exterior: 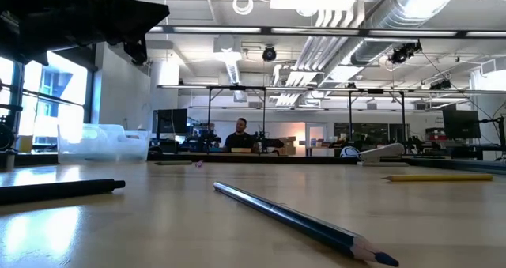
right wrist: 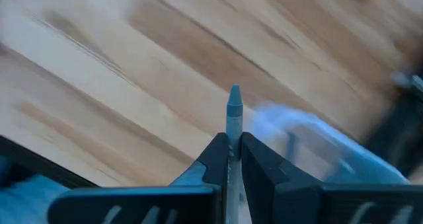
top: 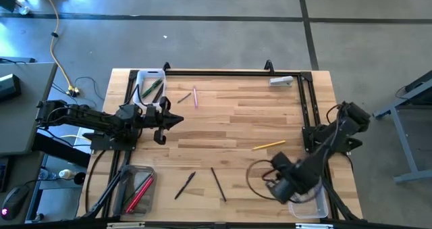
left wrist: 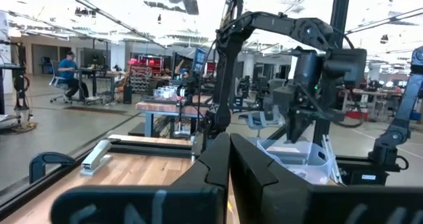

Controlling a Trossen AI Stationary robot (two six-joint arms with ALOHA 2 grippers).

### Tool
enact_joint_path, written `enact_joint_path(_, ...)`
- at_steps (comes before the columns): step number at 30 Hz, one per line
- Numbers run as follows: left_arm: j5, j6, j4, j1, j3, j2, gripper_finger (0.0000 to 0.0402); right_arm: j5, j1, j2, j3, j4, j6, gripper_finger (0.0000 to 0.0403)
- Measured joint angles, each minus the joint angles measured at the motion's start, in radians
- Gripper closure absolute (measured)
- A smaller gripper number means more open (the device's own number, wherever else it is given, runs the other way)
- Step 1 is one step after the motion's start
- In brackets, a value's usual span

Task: Sort crayons/erasers/pens/pencils in bins
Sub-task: Put the bottom gray crayon into the bottom transparent bin, then put the yellow pencil into the black bin

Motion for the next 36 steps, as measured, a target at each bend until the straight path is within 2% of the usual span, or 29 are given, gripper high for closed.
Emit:
enact_joint_path(4, 0.0, 0.0, 0.002, 0.0, 0.0, 0.0, 0.0401, -0.022, 0.093, -0.002, -0.046, 0.001, 0.082, 0.0387)
enact_joint_path(11, 0.0, -0.006, 0.002, 0.0, 0.0, 0.0, 0.0401, -0.133, 0.182, -0.009, -0.291, 0.291, 0.123, 0.0387)
enact_joint_path(16, 0.0, -0.008, 0.002, 0.0, 0.0, 0.0, 0.0401, -0.138, 0.207, -0.075, -0.463, 0.481, 0.18, 0.0387)
enact_joint_path(23, 0.0, 0.0, 0.002, 0.0, 0.0, 0.0, 0.0401, -0.139, 0.213, -0.116, -0.616, 0.604, 0.202, 0.0386)
enact_joint_path(29, 0.0, 0.002, -0.003, 0.0, 0.0, 0.0, 0.0401, -0.235, 0.213, -0.116, -0.644, 0.613, 0.214, 0.0354)
enact_joint_path(36, 0.0, 0.003, -0.01, 0.0, 0.0, 0.0, 0.0401, -0.253, 0.213, -0.155, -0.561, 0.518, 0.192, 0.0293)
